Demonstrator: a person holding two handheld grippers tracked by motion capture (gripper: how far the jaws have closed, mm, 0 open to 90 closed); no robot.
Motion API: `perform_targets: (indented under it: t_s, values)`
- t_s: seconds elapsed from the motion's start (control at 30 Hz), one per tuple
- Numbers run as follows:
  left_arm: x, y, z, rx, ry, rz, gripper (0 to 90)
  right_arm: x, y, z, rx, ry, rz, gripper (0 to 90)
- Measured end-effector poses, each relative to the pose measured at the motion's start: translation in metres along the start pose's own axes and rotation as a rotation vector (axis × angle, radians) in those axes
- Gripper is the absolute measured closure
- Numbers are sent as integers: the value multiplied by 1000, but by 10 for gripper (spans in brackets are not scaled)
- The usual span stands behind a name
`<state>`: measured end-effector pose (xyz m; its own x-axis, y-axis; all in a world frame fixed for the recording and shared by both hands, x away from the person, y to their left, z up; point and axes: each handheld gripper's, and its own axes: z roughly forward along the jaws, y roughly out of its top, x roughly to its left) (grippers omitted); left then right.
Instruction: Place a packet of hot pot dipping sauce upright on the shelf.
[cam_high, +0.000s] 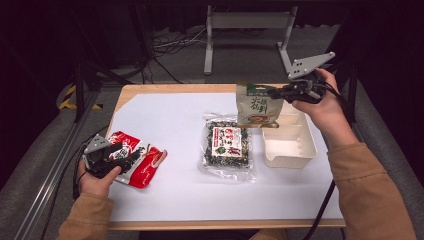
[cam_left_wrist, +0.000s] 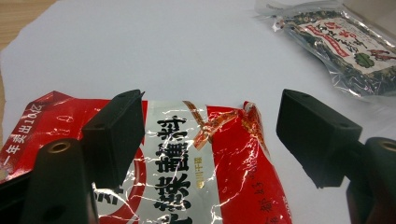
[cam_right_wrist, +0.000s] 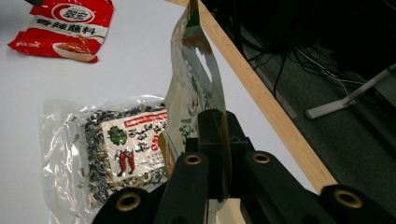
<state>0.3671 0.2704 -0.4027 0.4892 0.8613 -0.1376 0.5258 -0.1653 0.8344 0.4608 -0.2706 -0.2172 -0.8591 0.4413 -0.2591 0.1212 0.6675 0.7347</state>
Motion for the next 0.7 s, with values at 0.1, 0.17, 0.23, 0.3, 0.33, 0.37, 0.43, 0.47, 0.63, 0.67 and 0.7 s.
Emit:
perform_targets:
  t_s: [0.1,0.17,0.23,0.3,0.33,0.37,0.43,0.47,0.63,0.67,0.7]
  values:
    - [0,0,0,1,1,0,240,-6,-4,-1,3,-8,13,896]
    - [0,0,0,0,0,-1,240,-9,-7,-2,5,-13,15,896]
    - [0,0,0,1,1,2,240,-13,-9,-3,7,-20,21,896]
    - [1,0,-1,0,4,3,240,-17,-12,-4,11,-26,29,896]
    - [1,-1,-1,-1,3,2,240,-18,-12,-5,12,-28,27,896]
    - [1,-1,-1,-1,5,1,240,-19,-13,-5,11,-33,26,896]
    - [1,-2,-2,-2,7,-3,240,-22,-14,-7,11,-42,18,896]
    - [2,-2,-3,0,6,-3,239,-24,-15,-8,11,-43,18,896]
    - [3,-5,-6,-3,16,-10,239,-31,-18,-10,13,-56,10,896]
    - [3,-5,-7,-1,17,-11,239,-32,-18,-10,16,-59,11,896]
    - [3,-6,-8,-2,23,-14,239,-34,-19,-11,20,-61,9,896]
